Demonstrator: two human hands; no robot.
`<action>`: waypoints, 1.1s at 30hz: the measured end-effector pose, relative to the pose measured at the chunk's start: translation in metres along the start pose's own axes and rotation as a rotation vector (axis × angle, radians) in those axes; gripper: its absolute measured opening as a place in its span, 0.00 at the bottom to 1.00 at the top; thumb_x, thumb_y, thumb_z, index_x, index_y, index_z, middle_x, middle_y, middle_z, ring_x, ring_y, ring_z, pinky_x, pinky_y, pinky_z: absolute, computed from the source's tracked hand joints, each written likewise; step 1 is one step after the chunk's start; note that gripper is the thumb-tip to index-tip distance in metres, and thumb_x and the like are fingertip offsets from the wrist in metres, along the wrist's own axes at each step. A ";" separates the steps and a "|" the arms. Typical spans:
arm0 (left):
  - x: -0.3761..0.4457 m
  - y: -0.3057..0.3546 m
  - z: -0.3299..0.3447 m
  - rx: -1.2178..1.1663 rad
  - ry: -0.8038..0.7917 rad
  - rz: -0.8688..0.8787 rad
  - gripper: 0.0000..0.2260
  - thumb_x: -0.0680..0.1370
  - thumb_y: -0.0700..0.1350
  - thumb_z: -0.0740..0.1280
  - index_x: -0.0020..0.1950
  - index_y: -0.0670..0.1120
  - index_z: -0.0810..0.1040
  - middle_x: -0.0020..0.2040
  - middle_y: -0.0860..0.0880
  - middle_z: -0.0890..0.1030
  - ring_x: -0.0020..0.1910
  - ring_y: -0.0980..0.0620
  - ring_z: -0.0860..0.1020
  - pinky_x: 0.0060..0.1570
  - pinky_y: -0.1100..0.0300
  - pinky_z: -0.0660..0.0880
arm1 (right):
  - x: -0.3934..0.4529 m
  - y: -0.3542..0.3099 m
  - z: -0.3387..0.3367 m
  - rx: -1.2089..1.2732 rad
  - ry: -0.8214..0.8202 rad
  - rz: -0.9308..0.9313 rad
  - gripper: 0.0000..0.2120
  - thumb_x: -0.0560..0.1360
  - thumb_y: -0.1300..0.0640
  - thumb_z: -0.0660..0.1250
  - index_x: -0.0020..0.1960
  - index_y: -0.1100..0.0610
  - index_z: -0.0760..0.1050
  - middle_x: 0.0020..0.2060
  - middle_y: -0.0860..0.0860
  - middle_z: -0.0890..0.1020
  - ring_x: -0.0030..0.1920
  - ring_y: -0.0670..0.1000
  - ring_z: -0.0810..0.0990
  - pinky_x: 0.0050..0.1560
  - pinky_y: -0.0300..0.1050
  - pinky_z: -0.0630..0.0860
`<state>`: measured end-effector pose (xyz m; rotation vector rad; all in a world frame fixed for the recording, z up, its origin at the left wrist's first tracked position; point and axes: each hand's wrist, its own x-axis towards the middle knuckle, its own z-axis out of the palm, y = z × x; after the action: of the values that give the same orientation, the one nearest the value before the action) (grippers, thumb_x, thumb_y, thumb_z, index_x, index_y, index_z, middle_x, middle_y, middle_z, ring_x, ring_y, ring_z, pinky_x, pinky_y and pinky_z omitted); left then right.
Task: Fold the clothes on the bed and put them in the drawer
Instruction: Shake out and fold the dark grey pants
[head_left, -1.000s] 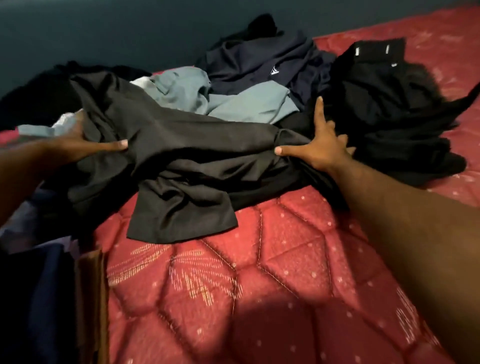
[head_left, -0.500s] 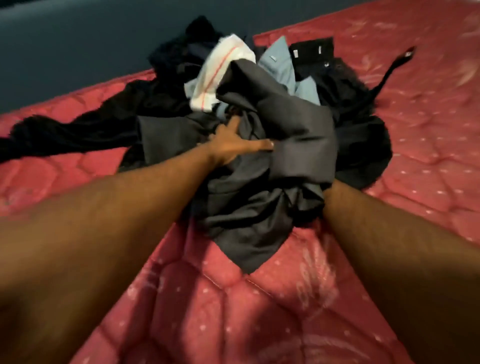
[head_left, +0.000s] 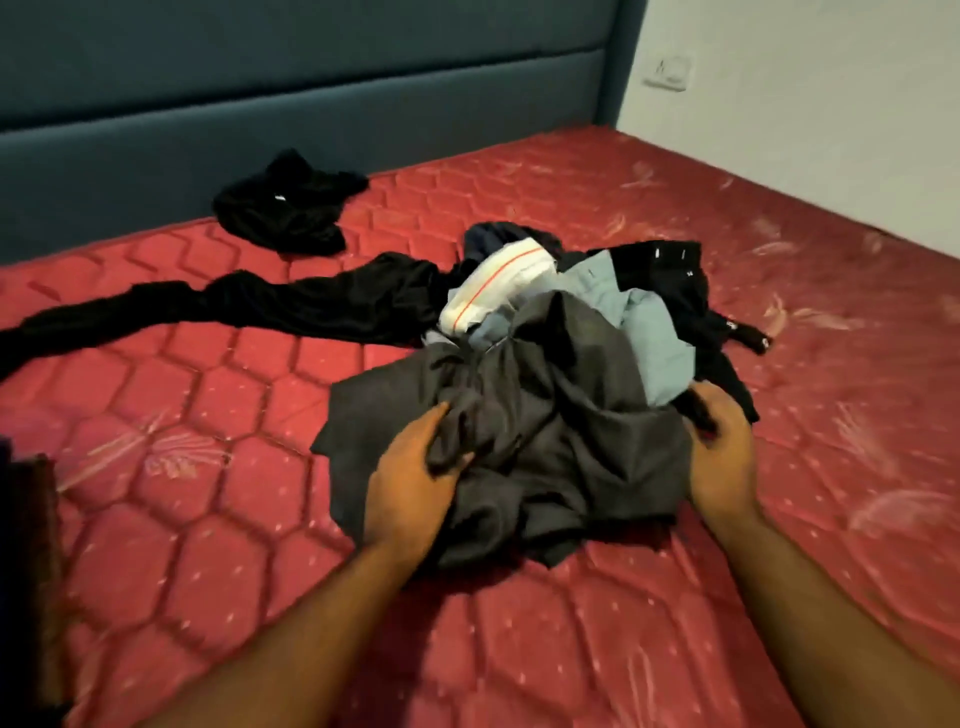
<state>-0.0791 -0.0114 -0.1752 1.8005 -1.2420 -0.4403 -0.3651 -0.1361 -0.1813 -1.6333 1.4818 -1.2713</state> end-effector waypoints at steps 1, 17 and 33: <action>-0.020 -0.009 -0.006 0.041 0.036 -0.049 0.25 0.72 0.42 0.75 0.68 0.49 0.76 0.62 0.49 0.79 0.60 0.48 0.77 0.60 0.63 0.69 | -0.009 -0.010 0.008 -0.028 0.100 -0.028 0.17 0.77 0.67 0.62 0.65 0.60 0.74 0.63 0.52 0.74 0.65 0.52 0.71 0.68 0.46 0.68; -0.418 -0.062 -0.172 0.573 -0.351 0.008 0.29 0.65 0.55 0.60 0.67 0.56 0.71 0.49 0.51 0.74 0.45 0.45 0.80 0.44 0.51 0.76 | -0.394 -0.190 0.011 -1.195 -1.384 -0.317 0.21 0.75 0.49 0.67 0.64 0.57 0.75 0.60 0.55 0.79 0.59 0.55 0.80 0.55 0.47 0.75; -0.456 -0.064 -0.194 -0.511 0.232 -0.431 0.18 0.78 0.48 0.68 0.66 0.55 0.68 0.65 0.47 0.75 0.58 0.59 0.74 0.58 0.68 0.71 | -0.425 -0.169 0.008 -0.816 -1.597 -0.386 0.08 0.77 0.52 0.65 0.42 0.56 0.76 0.42 0.56 0.81 0.43 0.53 0.79 0.44 0.44 0.72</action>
<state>-0.1072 0.4866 -0.2040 1.6036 -0.5110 -0.6965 -0.2578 0.3064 -0.1440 -2.4281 0.5436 0.7594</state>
